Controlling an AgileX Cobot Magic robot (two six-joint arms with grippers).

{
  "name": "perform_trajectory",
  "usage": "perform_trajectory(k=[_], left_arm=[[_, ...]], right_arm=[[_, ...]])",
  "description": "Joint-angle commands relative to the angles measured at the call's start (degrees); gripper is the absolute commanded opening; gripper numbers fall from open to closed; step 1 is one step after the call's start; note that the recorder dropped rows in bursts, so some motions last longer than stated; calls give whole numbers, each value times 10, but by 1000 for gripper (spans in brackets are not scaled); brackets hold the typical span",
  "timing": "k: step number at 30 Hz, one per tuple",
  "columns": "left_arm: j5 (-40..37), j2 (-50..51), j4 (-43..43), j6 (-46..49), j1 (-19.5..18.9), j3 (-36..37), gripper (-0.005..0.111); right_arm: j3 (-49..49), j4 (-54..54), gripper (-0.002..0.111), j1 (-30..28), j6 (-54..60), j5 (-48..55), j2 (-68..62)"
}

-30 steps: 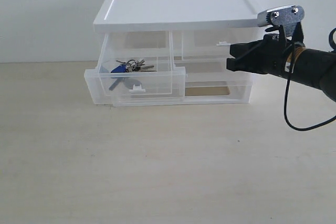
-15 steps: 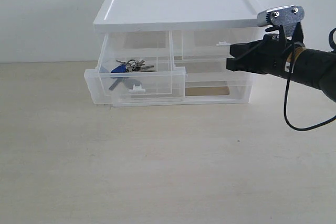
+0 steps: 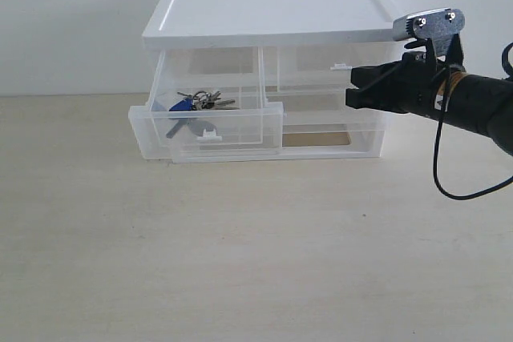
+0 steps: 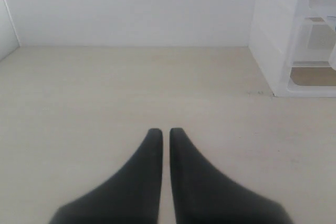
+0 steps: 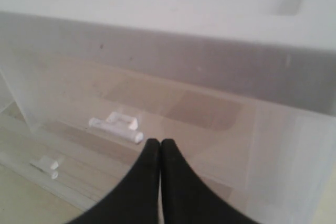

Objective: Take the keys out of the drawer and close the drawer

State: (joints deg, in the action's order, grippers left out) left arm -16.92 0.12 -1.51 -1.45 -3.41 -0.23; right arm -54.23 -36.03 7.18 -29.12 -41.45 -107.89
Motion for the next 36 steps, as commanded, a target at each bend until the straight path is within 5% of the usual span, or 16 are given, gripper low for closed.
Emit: perform_trajectory(k=[1,28,36], left_arm=[[-3,-1,-1,-8,-2,2,4],[-3,-1,-1,-8,-2,2,4],[-3,-1,-1,-8,-2,2,4]], right_arm=[[-19,87,0,-14,-4,27,-2],[-19,85,0,-14,-38,-8,0],[-19,-87,0,-15,-161,31,26]])
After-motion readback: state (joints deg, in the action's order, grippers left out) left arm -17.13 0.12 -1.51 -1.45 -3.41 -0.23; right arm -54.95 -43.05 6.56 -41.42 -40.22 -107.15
